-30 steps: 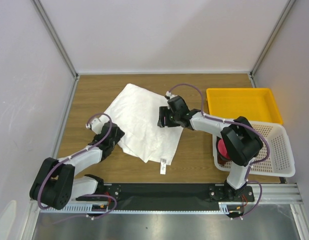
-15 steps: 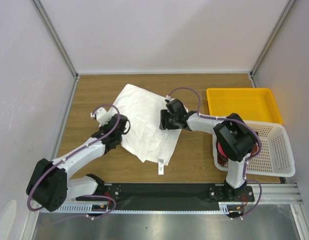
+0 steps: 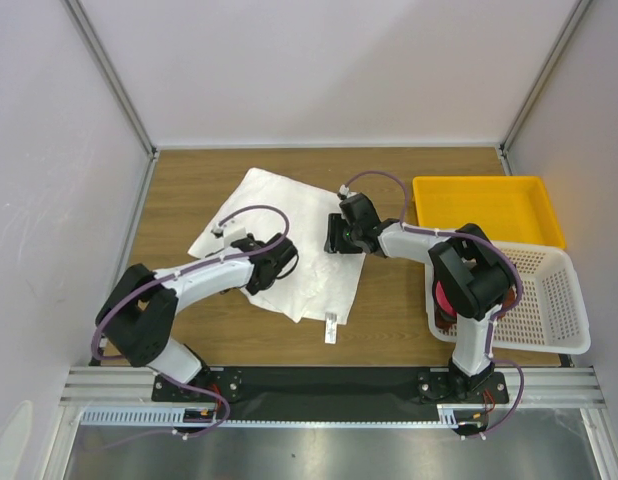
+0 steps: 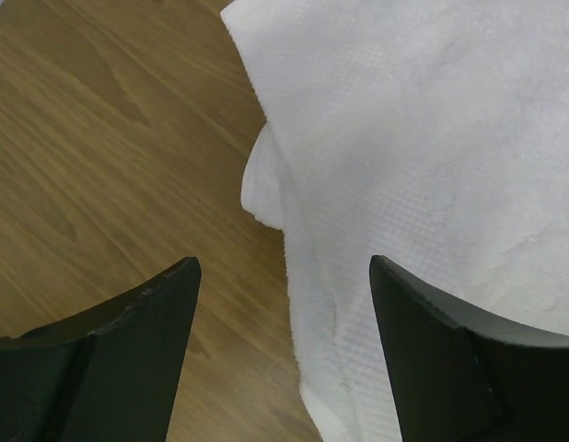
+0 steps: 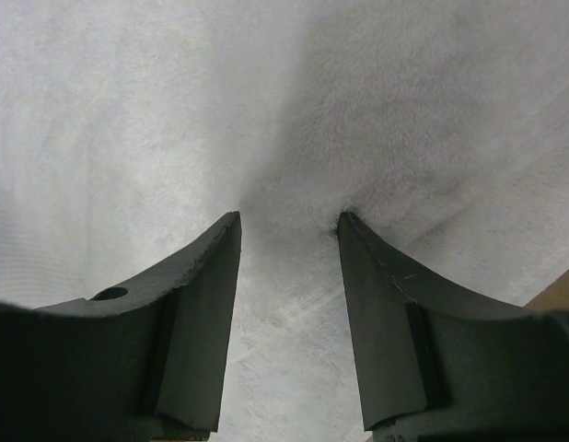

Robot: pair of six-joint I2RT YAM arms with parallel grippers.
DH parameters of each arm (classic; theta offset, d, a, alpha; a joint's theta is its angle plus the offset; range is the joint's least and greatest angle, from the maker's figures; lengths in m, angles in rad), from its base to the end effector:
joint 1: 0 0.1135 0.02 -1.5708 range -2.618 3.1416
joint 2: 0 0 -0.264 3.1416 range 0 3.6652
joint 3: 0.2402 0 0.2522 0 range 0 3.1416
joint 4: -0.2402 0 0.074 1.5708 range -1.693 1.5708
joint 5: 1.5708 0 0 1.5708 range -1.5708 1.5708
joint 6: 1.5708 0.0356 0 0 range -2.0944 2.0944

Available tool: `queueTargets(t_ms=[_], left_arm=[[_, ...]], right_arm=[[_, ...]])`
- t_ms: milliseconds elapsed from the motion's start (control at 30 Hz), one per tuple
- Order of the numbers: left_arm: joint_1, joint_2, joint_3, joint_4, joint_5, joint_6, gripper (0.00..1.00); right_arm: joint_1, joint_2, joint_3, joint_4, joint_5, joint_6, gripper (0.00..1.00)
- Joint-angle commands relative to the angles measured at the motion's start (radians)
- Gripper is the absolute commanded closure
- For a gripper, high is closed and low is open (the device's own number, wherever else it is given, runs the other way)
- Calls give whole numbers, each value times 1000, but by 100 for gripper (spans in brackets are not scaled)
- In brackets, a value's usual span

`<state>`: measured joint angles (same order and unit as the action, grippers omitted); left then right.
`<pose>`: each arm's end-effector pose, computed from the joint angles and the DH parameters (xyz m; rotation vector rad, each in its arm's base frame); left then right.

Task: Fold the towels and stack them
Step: Fold the towel

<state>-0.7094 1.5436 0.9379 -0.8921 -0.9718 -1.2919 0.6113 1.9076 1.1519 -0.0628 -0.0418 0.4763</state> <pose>0.2128 -0.1439 0.1934 -0.6799 2.1188 0.5658 0.3280 0.2317 0.1583 -0.1864 2.4562 0.5474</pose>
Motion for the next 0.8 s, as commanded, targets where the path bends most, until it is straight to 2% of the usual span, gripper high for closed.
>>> queueTargets(t_ms=[0,100,133,200,300,400,667,767], left_arm=[[2,-83,-72,13,36,6,20],[54,-227,-183,195,154,130,20],[104,-264,-215,288,230,179,22],[189,-369,-324,407,315,207,23],[258,-476,-465,521,372,224,23],[341,-549,-552,642,432,232,24],[459,-554,-625,797,501,252,40],[522,-540,-642,866,530,284,42]], right_arm=[[-8,24,-29,-46,37,-18,48],[-8,16,-29,-54,36,-19,49],[-8,13,-31,-57,39,-22,49],[-8,5,-32,-63,40,-27,49],[-5,-2,-32,-68,40,-31,49],[-4,-4,-29,-80,40,-38,50],[8,-9,-29,-97,40,-35,50],[13,-9,-26,-101,40,-36,50]])
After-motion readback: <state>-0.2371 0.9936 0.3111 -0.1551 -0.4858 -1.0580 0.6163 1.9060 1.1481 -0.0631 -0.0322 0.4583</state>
